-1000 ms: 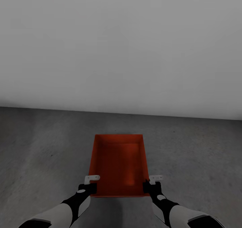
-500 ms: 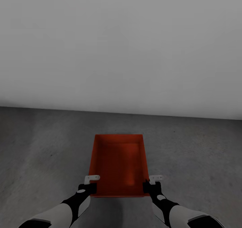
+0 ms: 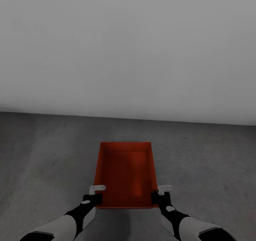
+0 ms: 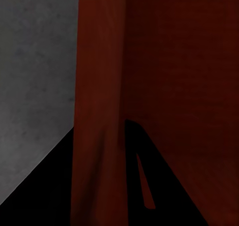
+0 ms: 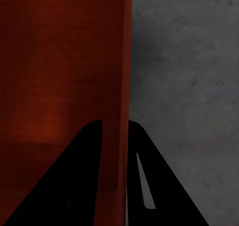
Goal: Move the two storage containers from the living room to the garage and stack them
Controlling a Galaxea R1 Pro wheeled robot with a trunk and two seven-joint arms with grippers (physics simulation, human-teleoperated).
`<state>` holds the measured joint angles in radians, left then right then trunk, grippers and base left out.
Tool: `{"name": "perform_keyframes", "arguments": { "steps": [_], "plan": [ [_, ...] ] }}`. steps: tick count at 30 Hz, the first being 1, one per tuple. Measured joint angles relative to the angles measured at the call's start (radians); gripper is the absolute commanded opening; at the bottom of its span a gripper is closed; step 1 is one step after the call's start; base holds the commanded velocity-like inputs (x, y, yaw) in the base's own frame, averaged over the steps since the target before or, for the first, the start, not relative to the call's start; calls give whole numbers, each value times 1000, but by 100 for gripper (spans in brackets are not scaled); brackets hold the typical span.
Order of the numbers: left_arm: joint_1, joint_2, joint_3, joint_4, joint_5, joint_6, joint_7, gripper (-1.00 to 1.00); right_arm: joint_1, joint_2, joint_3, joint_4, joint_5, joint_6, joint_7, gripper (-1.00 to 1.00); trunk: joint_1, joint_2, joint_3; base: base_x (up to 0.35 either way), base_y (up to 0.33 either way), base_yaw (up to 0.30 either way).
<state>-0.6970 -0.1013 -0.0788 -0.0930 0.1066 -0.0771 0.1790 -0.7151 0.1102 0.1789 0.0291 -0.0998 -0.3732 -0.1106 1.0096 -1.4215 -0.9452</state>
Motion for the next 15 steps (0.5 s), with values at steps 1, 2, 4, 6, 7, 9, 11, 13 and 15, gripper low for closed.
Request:
{"name": "perform_keyframes", "arguments": {
  "steps": [1, 2, 4, 6, 7, 9, 11, 13, 15],
  "plan": [
    [0, 0, 0, 0, 0, 0, 0, -100, 0, 0, 0, 0, 0, 0, 0, -100, 4, -7, -3, 0, 0, 0],
    [0, 0, 0, 0, 0, 0, 0, -100, 0, 0, 0, 0, 0, 0, 0, -100, 8, -14, -6, 0, 0, 0],
    [0, 0, 0, 0, 0, 0, 0, -100, 0, 0, 0, 0, 0, 0, 0, -100, 15, -28, -13, 0, 0, 0],
    [0, 0, 0, 0, 0, 0, 0, -100, 0, 0, 0, 0, 0, 0, 0, -100, 23, -42, -19, 0, 0, 0],
    [0, 0, 0, 0, 0, 0, 0, -100, 0, 0, 0, 0, 0, 0, 0, -100, 27, -49, -22, 0, 0, 0],
    [0, 0, -1, -1, 1, 0, 0, -100, 0, 0, -1, 0, 1, 0, 0, -100, 27, -49, -22, 0, 0, 0],
    [0, 0, -1, -1, 1, 0, 0, -100, 0, 0, -1, -1, 1, 0, 0, -100, 27, -49, -22, 0, 0, 0],
    [0, 0, -1, -1, 1, 0, 0, -100, 0, 0, -1, -1, 1, 0, 0, -100, 27, -49, -22, 0, 0, 0],
    [0, 0, -1, -1, 1, 0, 0, -100, 0, 0, -1, -1, 1, 0, 0, -100, 27, -49, -22, 0, 0, 0]
  ]
}}
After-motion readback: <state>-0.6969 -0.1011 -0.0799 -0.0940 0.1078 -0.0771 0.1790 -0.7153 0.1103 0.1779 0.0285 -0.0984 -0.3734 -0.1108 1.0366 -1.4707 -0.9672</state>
